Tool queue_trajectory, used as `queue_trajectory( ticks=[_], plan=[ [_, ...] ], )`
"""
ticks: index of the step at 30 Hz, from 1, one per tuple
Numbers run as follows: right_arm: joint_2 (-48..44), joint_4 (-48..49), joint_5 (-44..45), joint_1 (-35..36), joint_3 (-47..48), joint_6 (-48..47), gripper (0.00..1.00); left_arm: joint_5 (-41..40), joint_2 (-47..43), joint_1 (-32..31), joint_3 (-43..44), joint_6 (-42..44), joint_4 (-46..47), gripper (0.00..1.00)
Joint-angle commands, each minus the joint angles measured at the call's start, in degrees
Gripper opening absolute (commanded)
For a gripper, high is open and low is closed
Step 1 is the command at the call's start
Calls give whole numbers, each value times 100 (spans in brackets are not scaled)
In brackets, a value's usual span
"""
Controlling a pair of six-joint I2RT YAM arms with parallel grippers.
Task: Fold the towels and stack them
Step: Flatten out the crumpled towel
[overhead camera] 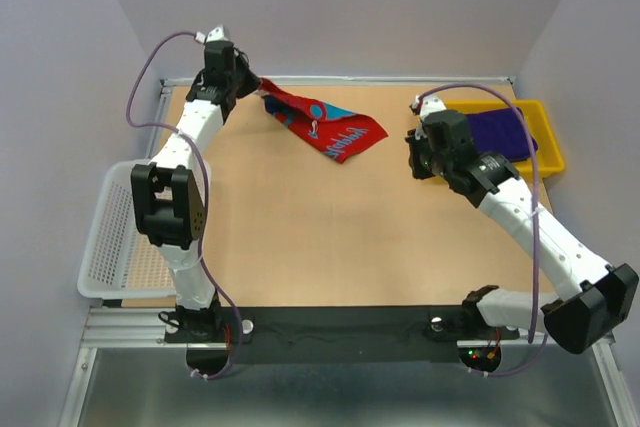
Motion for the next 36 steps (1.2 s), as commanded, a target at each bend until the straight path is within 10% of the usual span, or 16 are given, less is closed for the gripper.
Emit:
queue_trajectory(
  ticks=[1,6,24,36],
  plan=[
    [239,178,-873,47,-555,203,27,-249,-532,198,-1010,354,408,0],
    [871,837,-767,38,-443,231,58,-4,-839,198,-1985,380,443,0],
    [5677,2403,-1048,-357,2650,196,42,-364,-2412,198,-3550,802,-207,0],
    [5076,2377,-1277,-366,1054,450,43,-1084,-3028,207,-4044,1022,-453,0]
  ],
)
